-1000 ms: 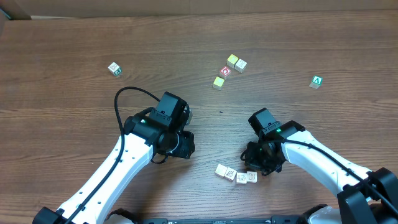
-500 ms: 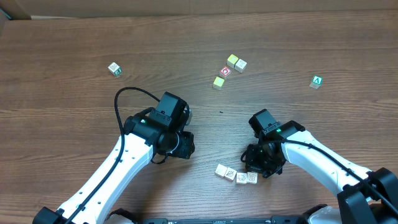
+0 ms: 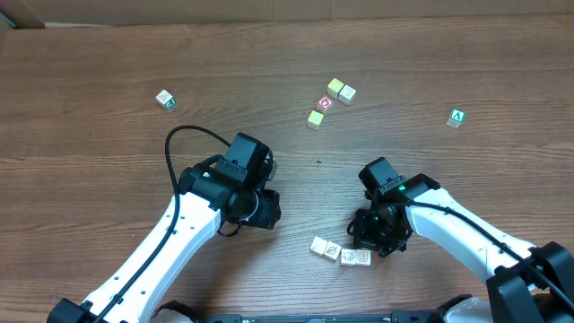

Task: Flip 4 blocks

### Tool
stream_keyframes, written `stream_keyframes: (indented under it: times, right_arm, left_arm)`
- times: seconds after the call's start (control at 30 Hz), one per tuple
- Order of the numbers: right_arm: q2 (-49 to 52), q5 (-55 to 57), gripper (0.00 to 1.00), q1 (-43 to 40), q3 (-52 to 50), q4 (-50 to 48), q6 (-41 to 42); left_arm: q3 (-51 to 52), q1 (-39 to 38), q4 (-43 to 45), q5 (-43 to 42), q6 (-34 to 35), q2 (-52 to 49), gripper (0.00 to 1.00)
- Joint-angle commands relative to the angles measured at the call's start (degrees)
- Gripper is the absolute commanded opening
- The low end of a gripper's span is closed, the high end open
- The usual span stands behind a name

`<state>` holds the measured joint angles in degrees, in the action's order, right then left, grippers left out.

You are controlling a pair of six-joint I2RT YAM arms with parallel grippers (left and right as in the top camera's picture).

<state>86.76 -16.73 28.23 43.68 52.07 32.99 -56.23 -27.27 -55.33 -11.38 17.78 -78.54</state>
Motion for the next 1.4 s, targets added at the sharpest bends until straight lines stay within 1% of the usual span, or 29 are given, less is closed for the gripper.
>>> stream_keyframes:
  times: [0.0,0.13,0.3,0.4,0.57,0.77,0.83,0.93,1.1,1.37]
  right_arm:
    - [0.11,-0.02,0.04,0.31,-0.33,-0.55,0.24]
    - [-0.07,3.58,0.04,-1.01,1.03,0.04,4.15]
    - [-1.70,9.16,0.04,-4.35,3.65,5.81,8.00]
    - [-1.90,9.70,0.04,-4.63,3.54,8.96,7.63]
    - [-1.90,9.55,0.04,-1.62,3.28,12.68,7.06]
    - [-1.88,6.78,0.04,4.13,2.14,10.75,8.09]
    - [-1.88,6.67,0.04,5.60,1.70,10.01,10.64]
    - [-1.88,7.37,0.04,5.88,1.01,9.16,12.72]
    - [-1.90,9.29,0.04,5.68,0.83,8.00,12.63]
    - [-1.88,7.65,0.04,6.25,-0.35,9.01,12.68]
  left_arm:
    - [0.66,0.24,-0.13,-0.72,-1.07,-0.13,0.45]
    - [0.66,0.24,-0.13,-0.72,-1.07,-0.13,0.46]
    - [0.66,0.24,-0.15,-0.70,-1.07,-0.13,0.46]
    - [0.66,0.24,-0.15,-0.70,-1.07,-0.13,0.46]
    - [0.66,0.24,0.00,-0.66,-1.09,-0.13,0.47]
    - [0.66,0.24,-0.17,-0.68,-1.09,-0.13,0.46]
    - [0.66,0.24,-0.28,-0.68,-1.09,-0.13,0.45]
    - [0.66,0.24,-0.61,-0.68,-1.09,-0.13,0.46]
    - [0.66,0.24,-1.03,-0.63,-1.31,-0.13,0.45]
    - [0.66,0.24,-1.03,-0.50,-1.33,-0.13,0.45]
